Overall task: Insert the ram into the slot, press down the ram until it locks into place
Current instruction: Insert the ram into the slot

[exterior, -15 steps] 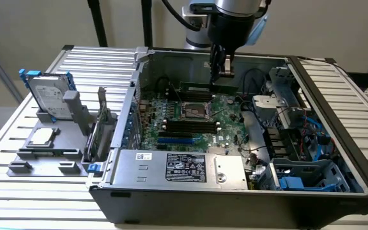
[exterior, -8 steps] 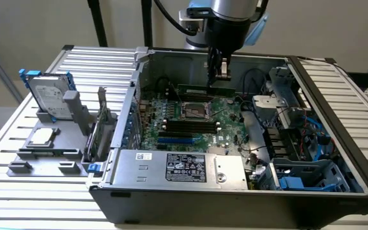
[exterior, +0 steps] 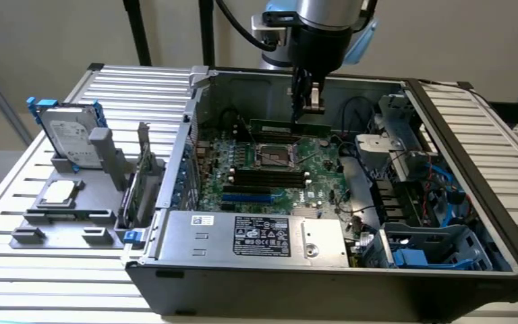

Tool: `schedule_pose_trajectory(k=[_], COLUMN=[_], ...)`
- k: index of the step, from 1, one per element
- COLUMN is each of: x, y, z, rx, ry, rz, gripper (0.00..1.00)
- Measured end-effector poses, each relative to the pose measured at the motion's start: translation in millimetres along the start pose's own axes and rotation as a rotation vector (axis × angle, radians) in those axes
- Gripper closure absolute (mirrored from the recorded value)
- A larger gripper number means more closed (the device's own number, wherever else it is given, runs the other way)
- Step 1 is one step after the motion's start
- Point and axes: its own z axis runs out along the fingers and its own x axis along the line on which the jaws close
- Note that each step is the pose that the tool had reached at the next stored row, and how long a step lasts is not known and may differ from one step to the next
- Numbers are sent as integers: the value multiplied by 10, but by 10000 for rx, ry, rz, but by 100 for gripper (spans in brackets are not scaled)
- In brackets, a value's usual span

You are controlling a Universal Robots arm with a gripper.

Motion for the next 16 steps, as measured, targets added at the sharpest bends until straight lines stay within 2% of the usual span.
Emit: schedule_pose_trajectory(k=[4, 9, 12, 16], x=[-1, -2, -2, -1], y=[44, 144, 181, 191], z=[24, 96, 151, 224], rx=[39, 143, 165, 167], ry=[8, 11, 17, 43], rz=[-1, -3, -3, -3], gripper=[86, 86, 86, 86])
